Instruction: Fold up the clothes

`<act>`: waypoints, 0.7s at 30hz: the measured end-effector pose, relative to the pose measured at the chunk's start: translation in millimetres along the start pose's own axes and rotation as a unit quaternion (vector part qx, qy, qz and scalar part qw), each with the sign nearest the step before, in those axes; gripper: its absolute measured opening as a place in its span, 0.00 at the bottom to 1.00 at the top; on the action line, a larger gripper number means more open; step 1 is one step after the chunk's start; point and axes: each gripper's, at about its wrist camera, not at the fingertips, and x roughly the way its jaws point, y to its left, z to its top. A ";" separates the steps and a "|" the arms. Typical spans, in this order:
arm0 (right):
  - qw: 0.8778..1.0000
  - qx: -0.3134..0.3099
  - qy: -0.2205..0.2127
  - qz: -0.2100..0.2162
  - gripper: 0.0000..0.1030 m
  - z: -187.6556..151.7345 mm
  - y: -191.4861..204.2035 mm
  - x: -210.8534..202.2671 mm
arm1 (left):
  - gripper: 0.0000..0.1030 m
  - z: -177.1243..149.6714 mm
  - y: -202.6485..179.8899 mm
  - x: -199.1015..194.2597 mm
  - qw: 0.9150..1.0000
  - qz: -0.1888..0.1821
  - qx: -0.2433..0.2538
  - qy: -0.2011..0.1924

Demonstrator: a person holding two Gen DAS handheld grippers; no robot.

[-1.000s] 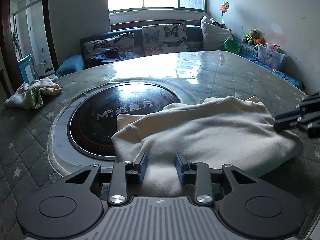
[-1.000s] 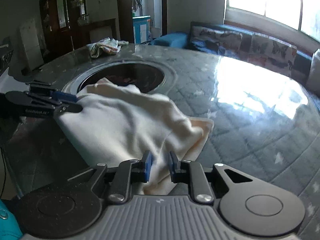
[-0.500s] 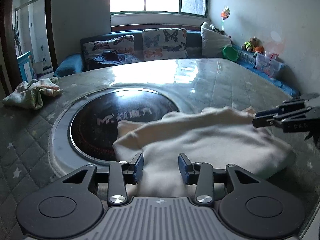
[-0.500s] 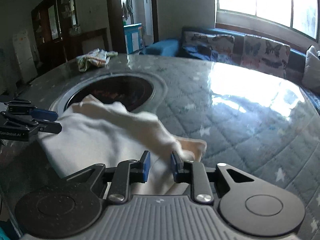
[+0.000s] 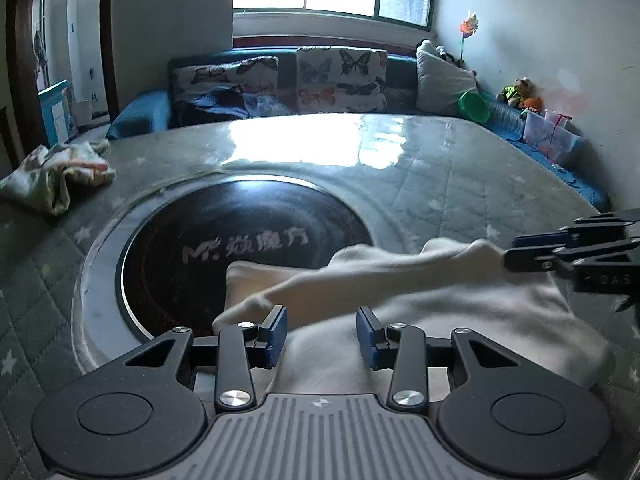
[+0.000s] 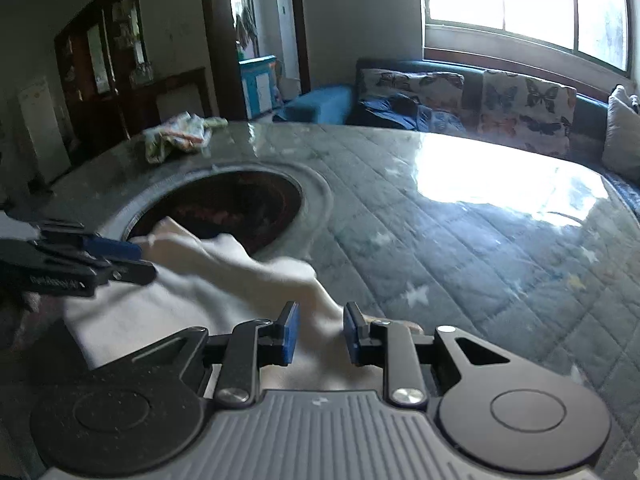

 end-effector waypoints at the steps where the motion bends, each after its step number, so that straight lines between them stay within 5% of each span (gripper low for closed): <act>1: 1.000 0.001 0.000 0.005 0.23 3.0 1.5 3.0 | 0.40 2.5 -1.7 0.3 1.000 -0.001 0.000 -0.002; 12: 1.000 -0.013 0.009 -0.005 0.24 12.8 16.6 30.6 | 0.41 17.3 -8.4 29.5 1.000 0.006 -0.015 0.012; 21: 1.000 -0.002 -0.018 -0.020 0.52 4.0 11.7 -3.1 | 0.48 12.1 -4.9 25.5 1.000 0.015 -0.024 0.010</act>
